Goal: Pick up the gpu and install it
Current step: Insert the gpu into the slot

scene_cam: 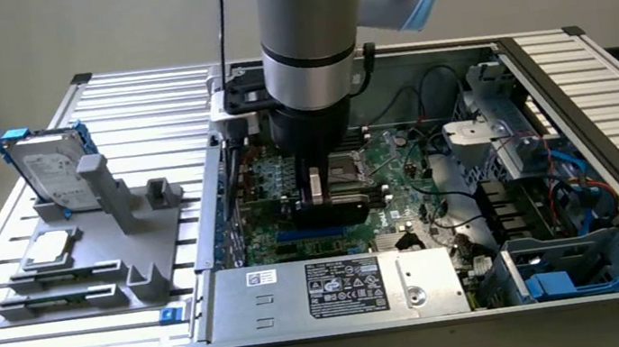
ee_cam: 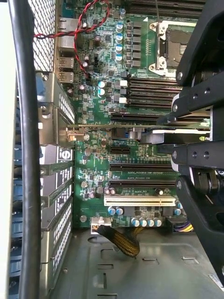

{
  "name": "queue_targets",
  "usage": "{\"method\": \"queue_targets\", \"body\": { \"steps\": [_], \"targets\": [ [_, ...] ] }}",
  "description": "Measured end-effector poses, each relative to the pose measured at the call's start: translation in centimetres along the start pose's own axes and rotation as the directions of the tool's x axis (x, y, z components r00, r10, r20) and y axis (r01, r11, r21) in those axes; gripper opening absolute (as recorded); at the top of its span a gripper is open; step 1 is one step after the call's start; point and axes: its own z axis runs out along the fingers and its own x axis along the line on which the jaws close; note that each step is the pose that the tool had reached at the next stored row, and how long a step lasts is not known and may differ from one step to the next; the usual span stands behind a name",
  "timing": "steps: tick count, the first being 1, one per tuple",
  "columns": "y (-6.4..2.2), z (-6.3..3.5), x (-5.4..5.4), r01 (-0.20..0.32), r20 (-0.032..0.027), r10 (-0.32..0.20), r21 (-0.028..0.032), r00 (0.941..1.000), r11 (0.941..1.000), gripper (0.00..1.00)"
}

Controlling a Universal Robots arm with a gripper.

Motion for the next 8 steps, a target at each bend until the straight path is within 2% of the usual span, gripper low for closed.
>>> {"method": "queue_targets", "body": {
  "steps": [8],
  "targets": [
    [-0.04,0.42,0.01,0.0,0.0002,0.0,-0.0012,1.0,1.0,0.27]
  ]
}}
